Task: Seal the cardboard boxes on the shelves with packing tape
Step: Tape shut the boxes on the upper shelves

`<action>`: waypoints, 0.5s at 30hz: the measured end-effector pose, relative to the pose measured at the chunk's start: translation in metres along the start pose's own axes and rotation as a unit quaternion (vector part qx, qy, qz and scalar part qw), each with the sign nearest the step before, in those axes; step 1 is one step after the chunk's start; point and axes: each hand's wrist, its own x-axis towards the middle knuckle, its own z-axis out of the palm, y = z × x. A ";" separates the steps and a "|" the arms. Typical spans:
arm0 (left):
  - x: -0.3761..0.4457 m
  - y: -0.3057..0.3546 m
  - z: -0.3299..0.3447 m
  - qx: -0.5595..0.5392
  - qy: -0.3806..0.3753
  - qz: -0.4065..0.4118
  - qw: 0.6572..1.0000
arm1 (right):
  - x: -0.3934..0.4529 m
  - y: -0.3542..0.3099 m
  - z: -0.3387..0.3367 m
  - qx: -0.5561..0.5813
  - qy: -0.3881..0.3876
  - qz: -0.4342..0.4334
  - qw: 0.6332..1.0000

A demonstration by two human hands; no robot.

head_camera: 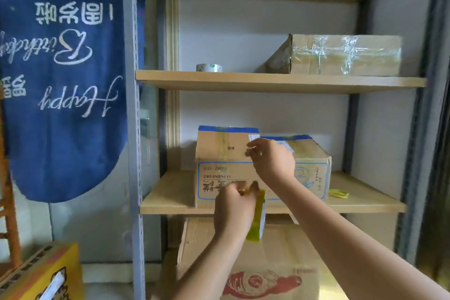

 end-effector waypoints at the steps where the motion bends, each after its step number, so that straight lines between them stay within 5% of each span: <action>1: 0.001 0.002 0.008 0.005 0.000 0.010 1.000 | 0.002 0.005 -0.004 -0.033 0.027 -0.015 0.999; 8: 0.014 0.004 0.050 -0.018 0.041 0.008 0.999 | 0.035 0.045 -0.033 -0.010 0.105 -0.034 0.994; 12: 0.021 0.005 0.059 -0.042 0.028 0.001 0.999 | 0.055 0.049 -0.027 0.305 0.019 -0.034 0.952; 15: 0.041 0.010 0.051 0.129 0.004 0.067 0.989 | 0.069 0.050 -0.013 0.443 -0.007 0.001 0.897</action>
